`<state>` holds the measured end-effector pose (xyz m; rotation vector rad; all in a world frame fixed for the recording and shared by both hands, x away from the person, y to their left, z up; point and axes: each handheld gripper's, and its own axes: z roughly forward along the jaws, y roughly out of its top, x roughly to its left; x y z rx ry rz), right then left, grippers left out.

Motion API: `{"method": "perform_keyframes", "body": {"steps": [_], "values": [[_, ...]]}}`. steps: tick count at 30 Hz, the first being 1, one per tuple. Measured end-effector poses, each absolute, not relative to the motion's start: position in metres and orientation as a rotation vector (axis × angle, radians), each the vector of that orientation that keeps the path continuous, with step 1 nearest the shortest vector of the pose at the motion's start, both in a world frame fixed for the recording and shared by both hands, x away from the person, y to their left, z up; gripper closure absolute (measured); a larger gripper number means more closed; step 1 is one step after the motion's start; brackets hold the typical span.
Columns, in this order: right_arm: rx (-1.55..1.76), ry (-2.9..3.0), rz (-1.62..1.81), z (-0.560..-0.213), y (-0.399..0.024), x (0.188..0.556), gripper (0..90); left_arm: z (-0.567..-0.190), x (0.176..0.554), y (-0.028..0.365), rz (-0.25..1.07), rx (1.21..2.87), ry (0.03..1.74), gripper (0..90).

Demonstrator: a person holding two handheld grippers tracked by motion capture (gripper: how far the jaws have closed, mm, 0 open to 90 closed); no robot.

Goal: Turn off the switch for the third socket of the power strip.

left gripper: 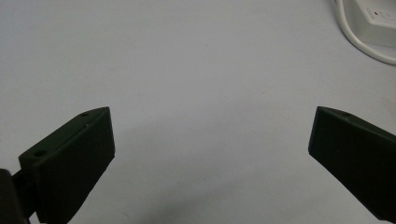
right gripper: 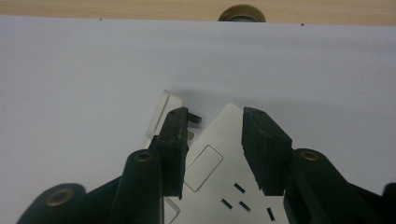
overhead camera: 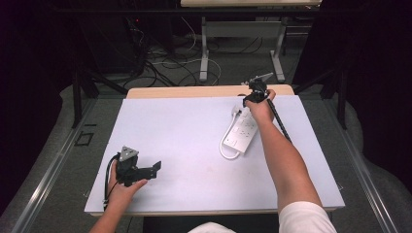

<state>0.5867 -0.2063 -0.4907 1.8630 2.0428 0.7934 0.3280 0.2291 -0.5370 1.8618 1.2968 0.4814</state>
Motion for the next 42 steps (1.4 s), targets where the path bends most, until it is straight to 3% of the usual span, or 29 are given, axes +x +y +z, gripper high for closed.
{"method": "perform_keyframes", "body": {"steps": [42], "values": [[1.628,2.167,0.909,-0.441,-0.218,0.557,36.4,-0.537,0.328,0.229,0.474,1.871,1.3,0.6]]}}
